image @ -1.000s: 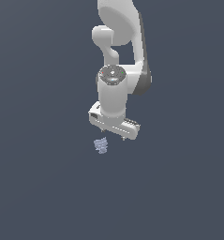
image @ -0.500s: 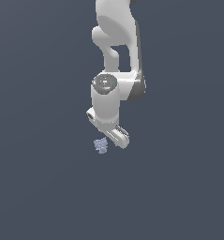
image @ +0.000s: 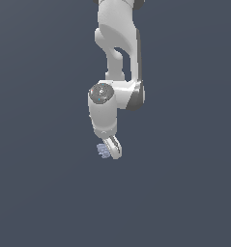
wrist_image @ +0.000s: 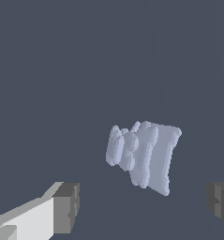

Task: Pick up the object and move it to a goal position.

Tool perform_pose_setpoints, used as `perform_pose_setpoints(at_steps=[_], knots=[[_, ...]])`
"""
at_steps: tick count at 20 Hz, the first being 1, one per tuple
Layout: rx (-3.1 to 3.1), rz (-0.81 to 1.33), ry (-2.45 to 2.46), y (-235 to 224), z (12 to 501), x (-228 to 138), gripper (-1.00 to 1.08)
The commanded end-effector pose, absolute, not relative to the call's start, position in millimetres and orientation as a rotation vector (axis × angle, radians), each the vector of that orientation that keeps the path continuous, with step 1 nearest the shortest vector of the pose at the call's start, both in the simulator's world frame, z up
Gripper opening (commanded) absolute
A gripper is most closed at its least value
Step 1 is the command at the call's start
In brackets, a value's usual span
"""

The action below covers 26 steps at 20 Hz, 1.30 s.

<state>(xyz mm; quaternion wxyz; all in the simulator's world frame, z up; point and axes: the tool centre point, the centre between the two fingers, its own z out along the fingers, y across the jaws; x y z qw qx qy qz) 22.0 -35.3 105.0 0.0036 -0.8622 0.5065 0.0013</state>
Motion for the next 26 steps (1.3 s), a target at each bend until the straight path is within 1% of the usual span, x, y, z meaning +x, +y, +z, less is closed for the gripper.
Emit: perform_pose_setpoints(at_steps=[1, 9, 18, 26], knots=[[-2.654, 0.003, 1.672, -40, 101, 22, 1.00], [-2.556, 0.001, 1.826, -48, 93, 23, 1.00], [-2.542, 0.000, 1.846, -49, 89, 22, 1.00], [-2.538, 0.000, 1.852, -50, 52, 21, 1.00]])
